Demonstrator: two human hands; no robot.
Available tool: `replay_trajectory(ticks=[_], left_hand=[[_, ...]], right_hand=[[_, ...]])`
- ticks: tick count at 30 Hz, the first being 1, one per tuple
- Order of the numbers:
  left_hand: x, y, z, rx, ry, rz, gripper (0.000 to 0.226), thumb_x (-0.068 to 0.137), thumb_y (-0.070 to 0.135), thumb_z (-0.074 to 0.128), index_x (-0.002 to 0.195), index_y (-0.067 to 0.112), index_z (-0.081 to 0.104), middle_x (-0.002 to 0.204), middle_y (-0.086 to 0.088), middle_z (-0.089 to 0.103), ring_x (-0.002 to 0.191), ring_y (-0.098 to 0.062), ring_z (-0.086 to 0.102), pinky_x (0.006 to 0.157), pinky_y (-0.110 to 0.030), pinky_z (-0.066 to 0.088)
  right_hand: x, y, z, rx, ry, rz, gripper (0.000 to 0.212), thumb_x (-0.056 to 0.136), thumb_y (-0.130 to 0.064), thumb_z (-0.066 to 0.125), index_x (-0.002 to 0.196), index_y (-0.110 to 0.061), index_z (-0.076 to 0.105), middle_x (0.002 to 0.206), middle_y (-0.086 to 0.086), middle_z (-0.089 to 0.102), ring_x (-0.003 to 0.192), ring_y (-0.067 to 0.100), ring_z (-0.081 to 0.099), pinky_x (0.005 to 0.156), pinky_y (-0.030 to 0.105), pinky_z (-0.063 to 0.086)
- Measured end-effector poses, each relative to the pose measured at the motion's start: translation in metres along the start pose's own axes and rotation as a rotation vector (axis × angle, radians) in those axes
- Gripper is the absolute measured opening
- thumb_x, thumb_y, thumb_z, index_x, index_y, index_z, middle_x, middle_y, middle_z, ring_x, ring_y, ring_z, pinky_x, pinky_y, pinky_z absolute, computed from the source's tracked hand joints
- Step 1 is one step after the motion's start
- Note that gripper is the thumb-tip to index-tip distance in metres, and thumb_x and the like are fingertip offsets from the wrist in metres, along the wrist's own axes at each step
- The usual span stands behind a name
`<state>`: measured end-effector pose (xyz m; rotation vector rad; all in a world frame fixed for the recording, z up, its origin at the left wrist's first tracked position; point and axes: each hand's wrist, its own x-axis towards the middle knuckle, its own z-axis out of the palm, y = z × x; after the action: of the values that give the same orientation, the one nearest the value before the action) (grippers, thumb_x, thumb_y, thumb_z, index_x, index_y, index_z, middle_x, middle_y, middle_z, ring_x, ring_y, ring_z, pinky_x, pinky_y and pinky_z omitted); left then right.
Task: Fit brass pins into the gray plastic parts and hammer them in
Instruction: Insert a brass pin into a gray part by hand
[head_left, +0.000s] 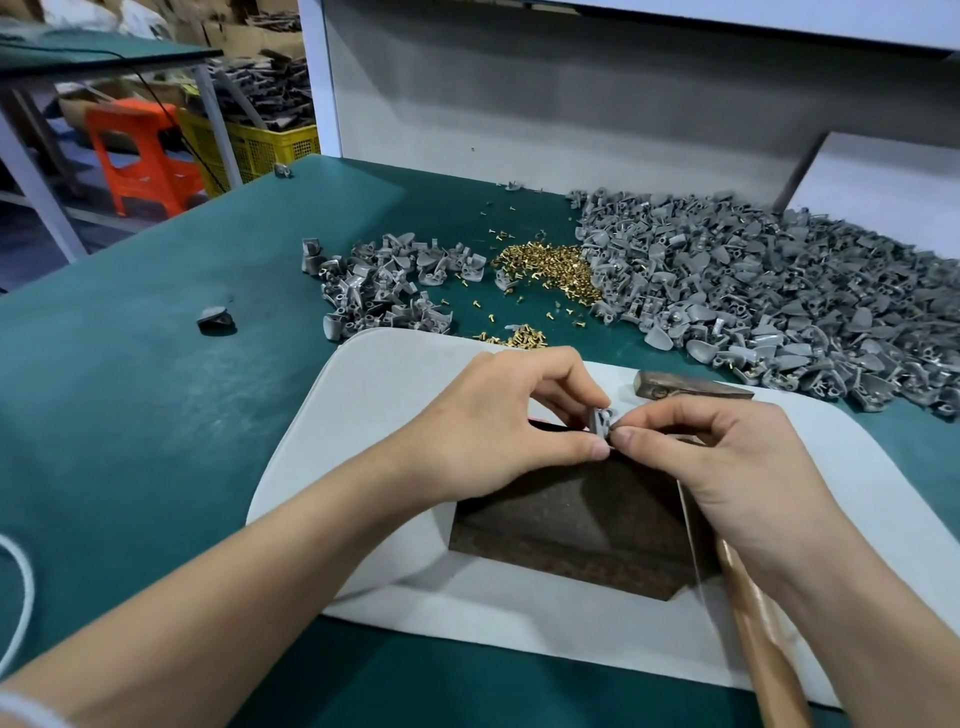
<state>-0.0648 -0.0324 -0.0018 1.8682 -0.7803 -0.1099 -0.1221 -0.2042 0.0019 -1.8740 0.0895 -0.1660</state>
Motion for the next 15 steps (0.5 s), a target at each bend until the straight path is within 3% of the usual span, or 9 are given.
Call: replay_trajectory(ticks=[3, 9, 15], left_hand=[[0.0003, -0.0003, -0.0016, -0.023, -0.02, -0.027, 0.025, 0.072, 0.007, 0.08, 0.091, 0.004, 0.064, 0.085, 0.008, 0.068, 0.085, -0.008, 0.067, 0.083, -0.027, 0.053], [0.0, 0.0002, -0.0014, -0.037, -0.02, -0.033, 0.024, 0.072, 0.007, 0.081, 0.089, 0.004, 0.064, 0.085, 0.006, 0.069, 0.084, -0.009, 0.067, 0.081, -0.029, 0.054], [0.0004, -0.0004, -0.0021, -0.045, -0.018, -0.038, 0.023, 0.071, 0.005, 0.081, 0.085, 0.004, 0.063, 0.087, -0.001, 0.072, 0.084, -0.011, 0.068, 0.081, -0.03, 0.055]], right_hand=[[-0.0001, 0.0004, -0.0003, 0.013, -0.007, 0.012, 0.007, 0.068, -0.018, 0.077, 0.069, -0.026, 0.076, 0.064, 0.002, 0.071, 0.059, 0.01, 0.063, 0.056, 0.02, 0.051], [-0.0003, 0.0013, 0.0018, -0.015, 0.028, -0.008, 0.004, 0.069, -0.022, 0.077, 0.069, -0.025, 0.074, 0.062, 0.002, 0.07, 0.057, 0.013, 0.061, 0.063, 0.034, 0.05], [-0.0003, 0.002, 0.0029, -0.019, 0.035, -0.027, 0.004, 0.069, -0.022, 0.077, 0.07, -0.025, 0.074, 0.062, 0.001, 0.07, 0.057, 0.01, 0.061, 0.063, 0.031, 0.049]])
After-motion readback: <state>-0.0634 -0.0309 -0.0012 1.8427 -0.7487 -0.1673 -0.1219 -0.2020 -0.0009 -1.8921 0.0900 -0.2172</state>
